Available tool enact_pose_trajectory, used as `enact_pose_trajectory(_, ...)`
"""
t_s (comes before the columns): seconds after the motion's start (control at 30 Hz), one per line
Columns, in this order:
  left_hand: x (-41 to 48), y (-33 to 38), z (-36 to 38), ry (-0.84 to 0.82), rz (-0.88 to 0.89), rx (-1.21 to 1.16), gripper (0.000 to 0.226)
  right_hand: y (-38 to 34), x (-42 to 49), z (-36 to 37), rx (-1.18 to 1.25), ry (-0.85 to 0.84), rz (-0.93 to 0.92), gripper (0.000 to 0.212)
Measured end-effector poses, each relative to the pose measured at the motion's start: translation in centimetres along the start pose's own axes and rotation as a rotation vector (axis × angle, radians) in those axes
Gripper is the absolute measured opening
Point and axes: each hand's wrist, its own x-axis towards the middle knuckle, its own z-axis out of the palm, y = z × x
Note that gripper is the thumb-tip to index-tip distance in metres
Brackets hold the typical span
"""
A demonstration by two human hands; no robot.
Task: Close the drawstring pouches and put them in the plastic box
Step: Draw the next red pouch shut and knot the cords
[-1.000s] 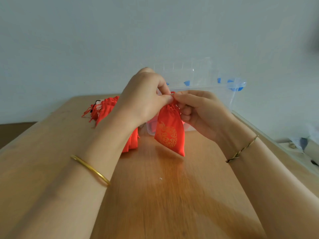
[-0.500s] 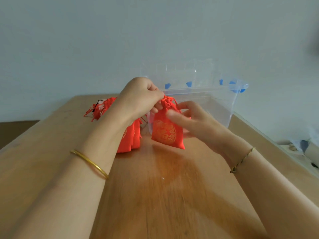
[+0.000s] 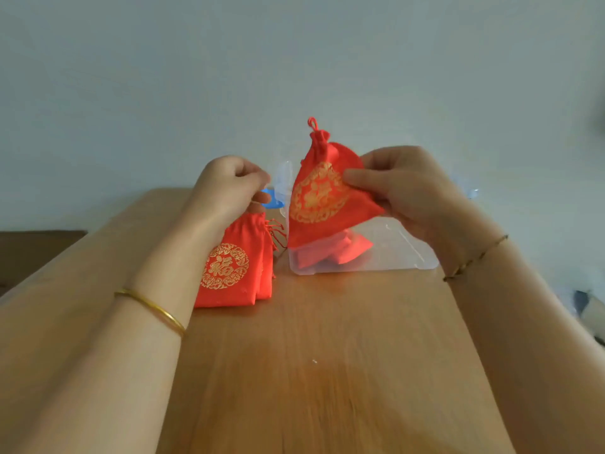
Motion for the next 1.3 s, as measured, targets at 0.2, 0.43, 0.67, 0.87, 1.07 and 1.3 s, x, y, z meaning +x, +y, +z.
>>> enact_pose_trajectory(0.2,2.2,-4.5,-1.3,0.049,0.025,0.509,0.02,-2.1,7.7,-0.2,-0.283,0.055,0.103,0.007)
enact_pose_trajectory(0.43,3.6,-7.4,-2.2,0.003,0.139,0.926,0.032,1.1,12.8,2.2,-0.608,-0.225,0.375,0.013)
enact_pose_trajectory(0.67,4.0,-7.3,-1.6,0.092,0.175,0.924,0.011,0.4,11.3,2.3,-0.835,-0.204,0.211,0.027)
enact_pose_trajectory(0.87,3.7,-7.0,-1.3,-0.001,0.189,0.931,0.017,-1.7,7.5,2.1,-0.717,0.039,-0.146,0.026)
enact_pose_trajectory(1.07,3.1,-6.8,-0.8,0.01,0.237,0.897,0.015,-1.7,1.8,3.7,-0.438,-0.077,-0.247,0.015)
enact_pose_trajectory(1.3,2.1,-6.8,-1.1,-0.04,0.207,0.95,0.013,2.9,0.1,5.1,-0.512,-0.214,-0.116,0.018)
